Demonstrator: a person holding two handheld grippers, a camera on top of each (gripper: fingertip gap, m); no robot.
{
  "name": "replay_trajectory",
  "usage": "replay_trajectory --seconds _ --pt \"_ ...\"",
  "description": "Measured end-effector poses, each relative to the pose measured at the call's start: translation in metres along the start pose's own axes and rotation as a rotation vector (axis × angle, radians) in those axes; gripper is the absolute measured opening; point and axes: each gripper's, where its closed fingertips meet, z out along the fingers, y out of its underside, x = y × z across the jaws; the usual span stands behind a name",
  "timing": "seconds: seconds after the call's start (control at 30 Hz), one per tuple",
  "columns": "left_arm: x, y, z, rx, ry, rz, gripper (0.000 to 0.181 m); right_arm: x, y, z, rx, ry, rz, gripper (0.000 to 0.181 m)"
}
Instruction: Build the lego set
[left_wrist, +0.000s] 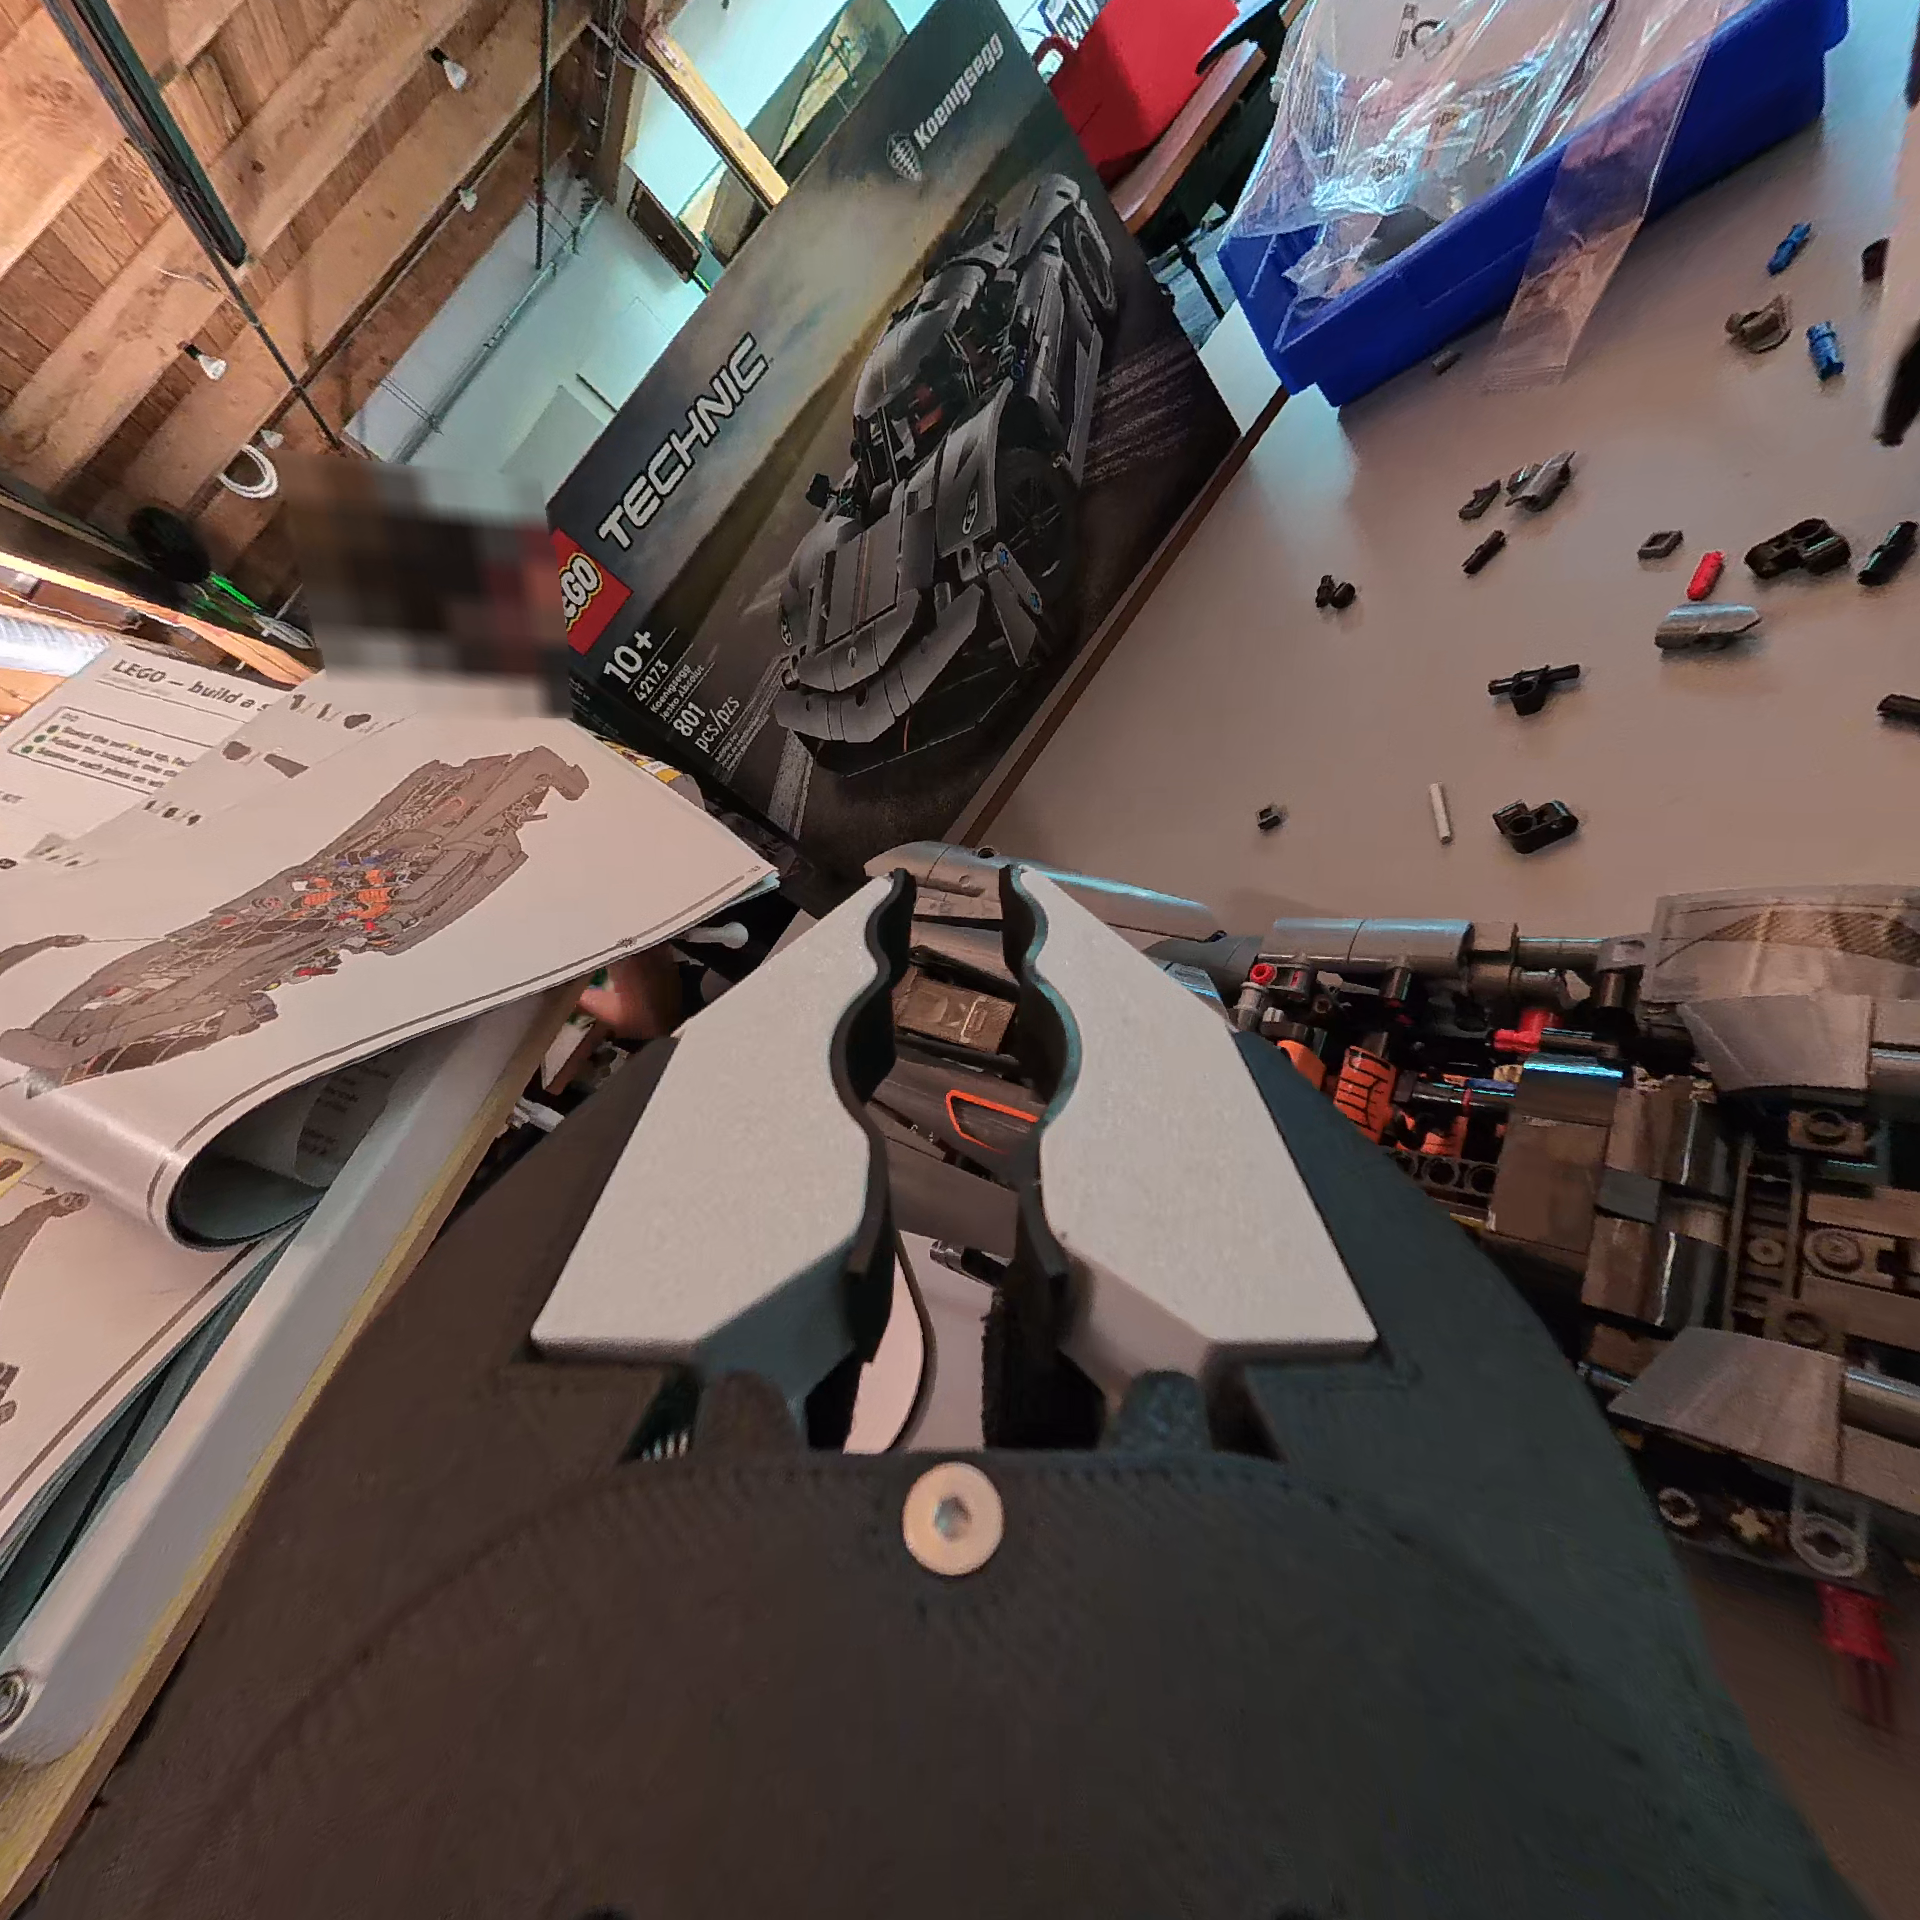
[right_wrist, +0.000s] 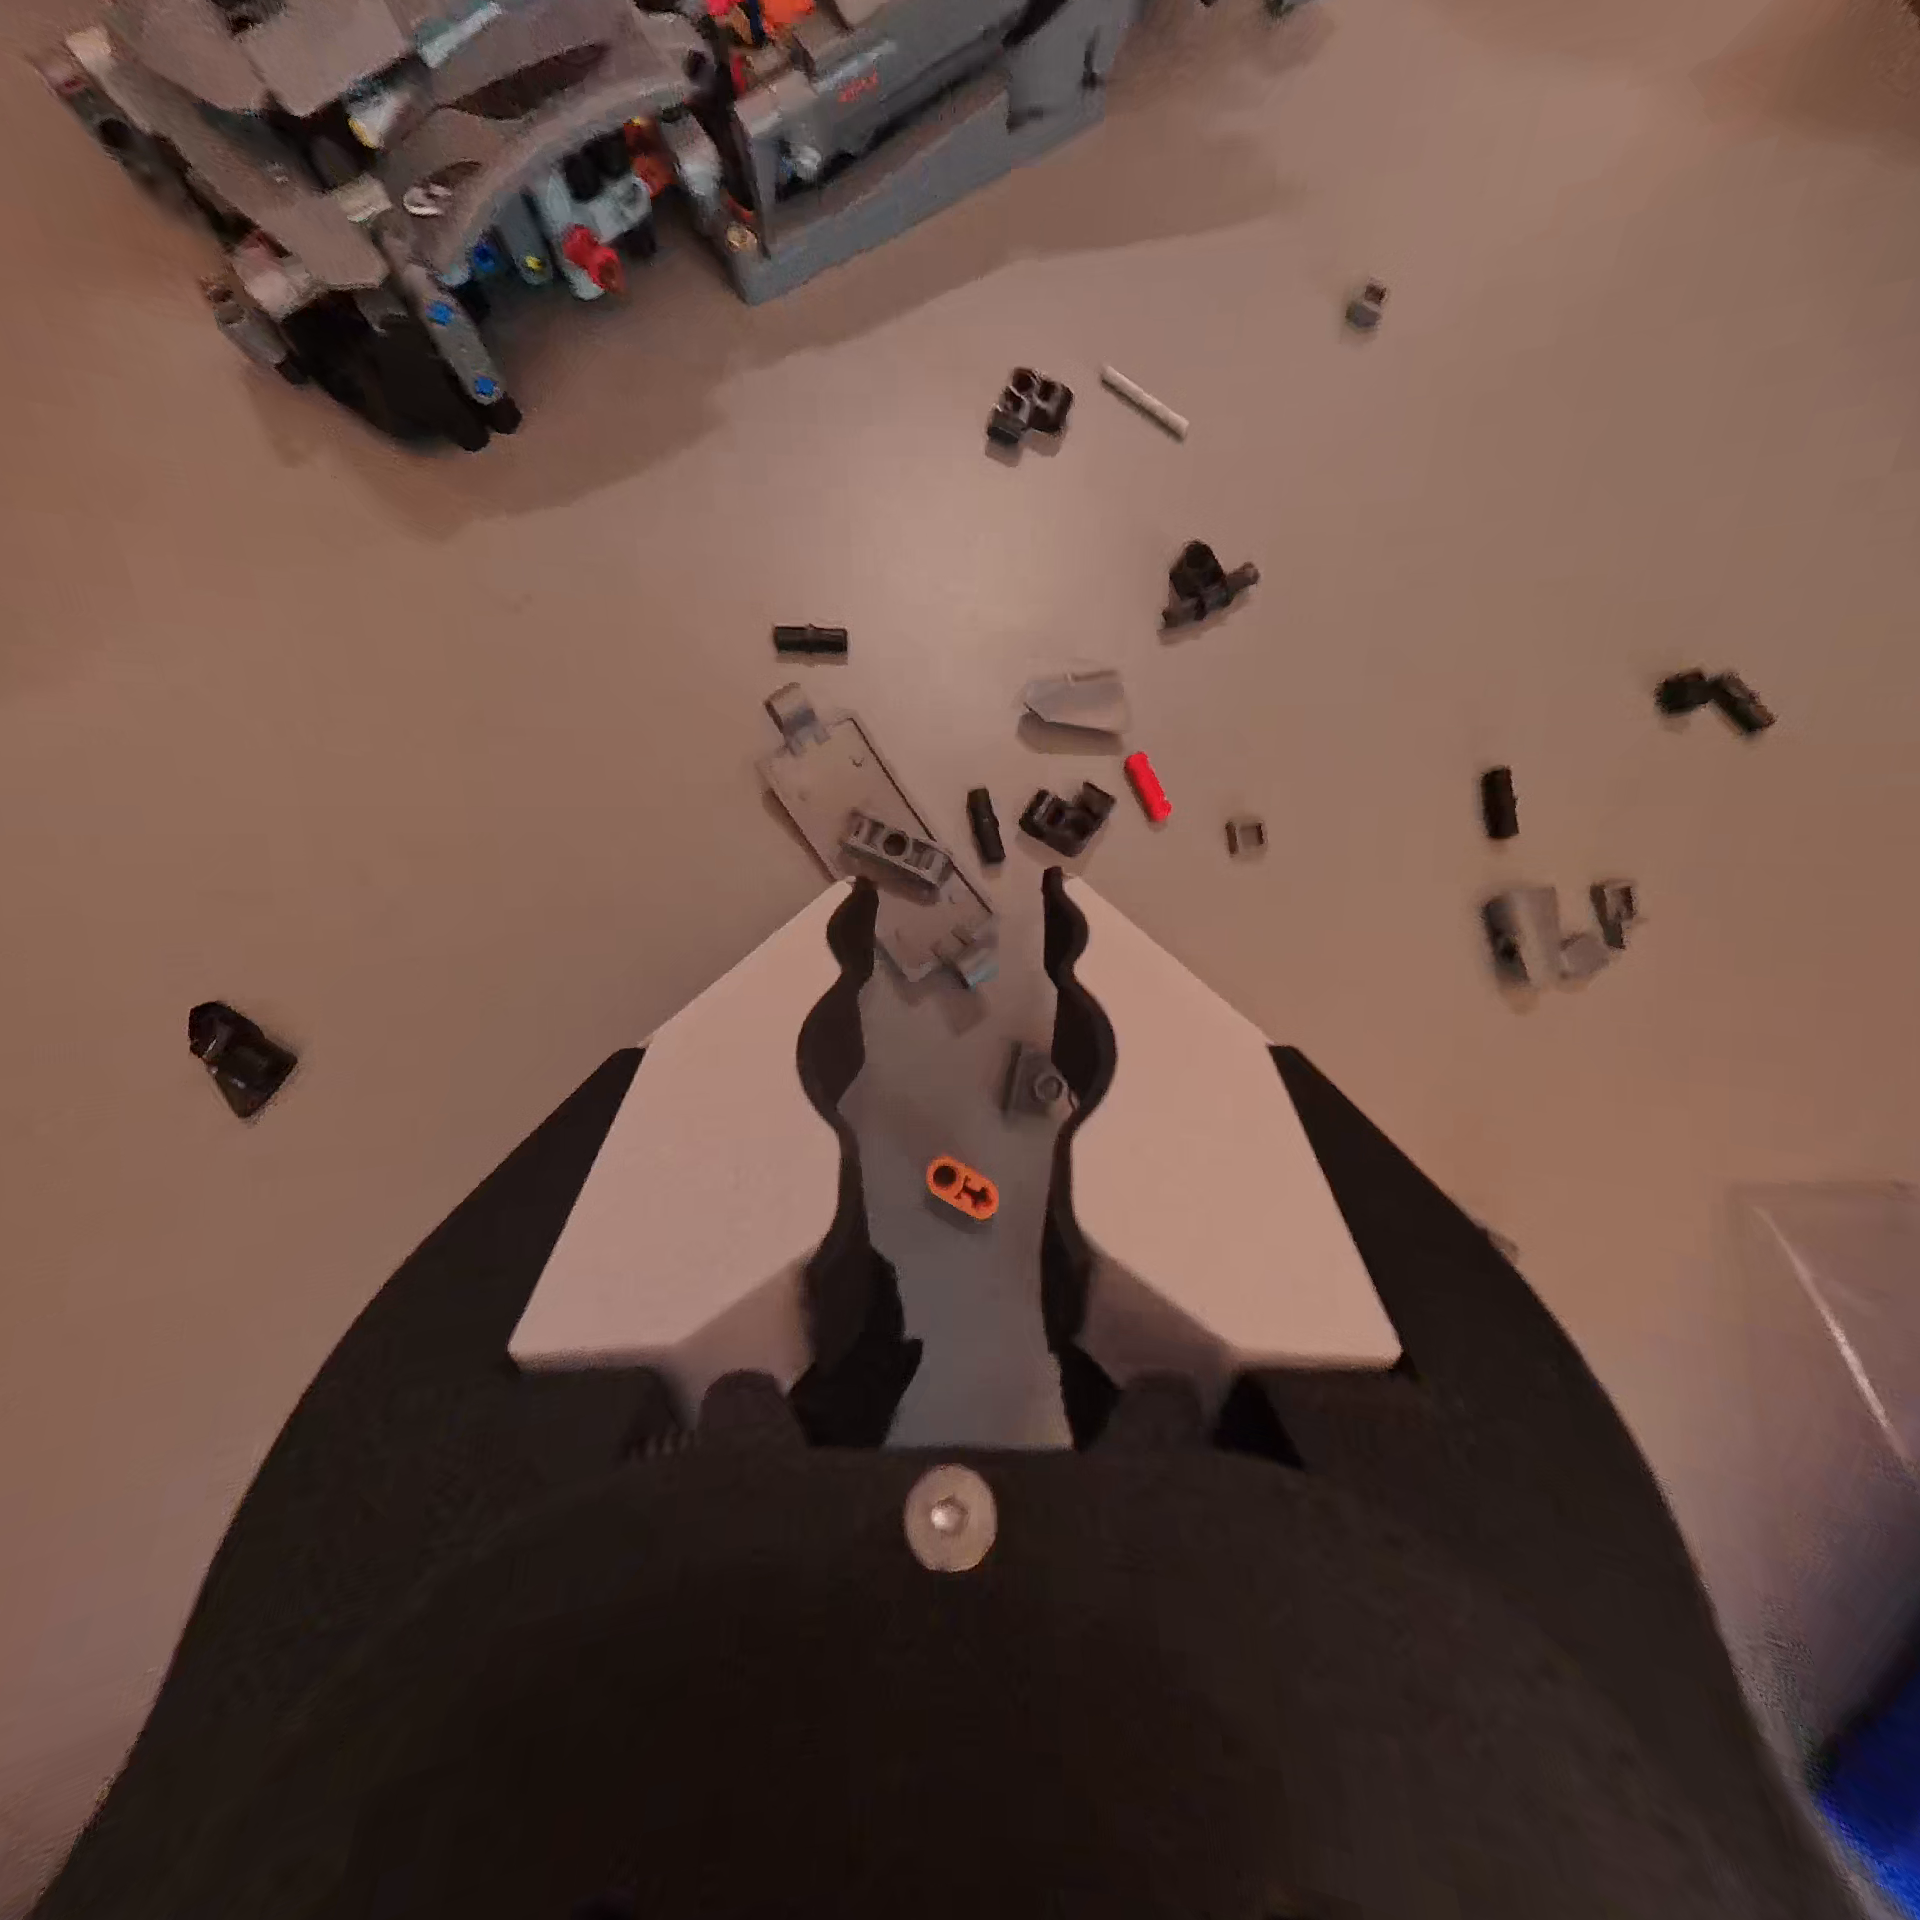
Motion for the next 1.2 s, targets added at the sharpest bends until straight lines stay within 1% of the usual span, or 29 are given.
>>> replay_trajectory --seconds 0.1,0.17,0.23,0.27,0.3,0.43,0.5,0.6,0.67,0.77,0.83,0.97,1.03,1.1,1.2 --pt "0.003 -0.002 0.000 0.006 0.006 0.011 0.014 -0.008 -0.009 0.002 0.015 -0.020 -0.080 0.026" --pt "0.004 -0.003 0.000 0.007 0.007 0.018 0.014 -0.009 -0.003 0.011 -0.048 -0.025 -0.115 0.023" --pt "0.004 -0.004 0.000 0.009 0.007 0.021 0.014 -0.013 -0.003 0.018 -0.052 -0.049 -0.141 0.010" --pt "0.005 -0.005 -0.001 0.010 0.008 0.023 0.014 -0.014 -0.004 0.020 -0.049 -0.060 -0.147 0.006" --pt "0.005 -0.005 -0.001 0.013 0.011 0.023 0.014 -0.015 -0.004 0.021 -0.053 -0.063 -0.151 0.006" --pt "0.011 -0.011 -0.002 0.030 0.032 0.036 0.016 -0.018 -0.010 0.018 -0.030 -0.076 -0.127 0.006" --pt "0.022 -0.025 -0.006 0.084 0.073 0.052 0.019 -0.026 -0.020 0.010 0.021 -0.132 -0.037 0.006" --pt "0.062 -0.064 -0.021 0.206 0.209 0.118 0.028 -0.049 -0.050 -0.012 0.184 -0.304 0.126 0.006" --pt "0.100 -0.085 -0.030 0.262 0.288 0.228 0.032 -0.061 -0.061 -0.022 0.241 -0.399 0.192 0.006" --pt "0.149 -0.100 -0.035 0.293 0.359 0.386 0.037 -0.079 -0.074 -0.032 0.279 -0.483 0.194 0.006" --pt "0.164 -0.105 -0.036 0.299 0.380 0.415 0.040 -0.090 -0.082 -0.039 0.305 -0.529 0.175 0.006" --pt "0.170 -0.109 -0.040 0.321 0.384 0.436 0.031 -0.103 -0.096 -0.047 0.336 -0.618 0.163 0.006" --pt "0.167 -0.108 -0.040 0.318 0.360 0.446 0.022 -0.107 -0.100 -0.047 0.331 -0.643 0.164 0.006" --pt "0.169 -0.107 -0.040 0.320 0.368 0.452 0.014 -0.111 -0.104 -0.047 0.337 -0.664 0.158 0.006" --pt "0.167 -0.107 -0.040 0.325 0.351 0.449 0.012 -0.110 -0.106 -0.046 0.339 -0.674 0.168 0.006"
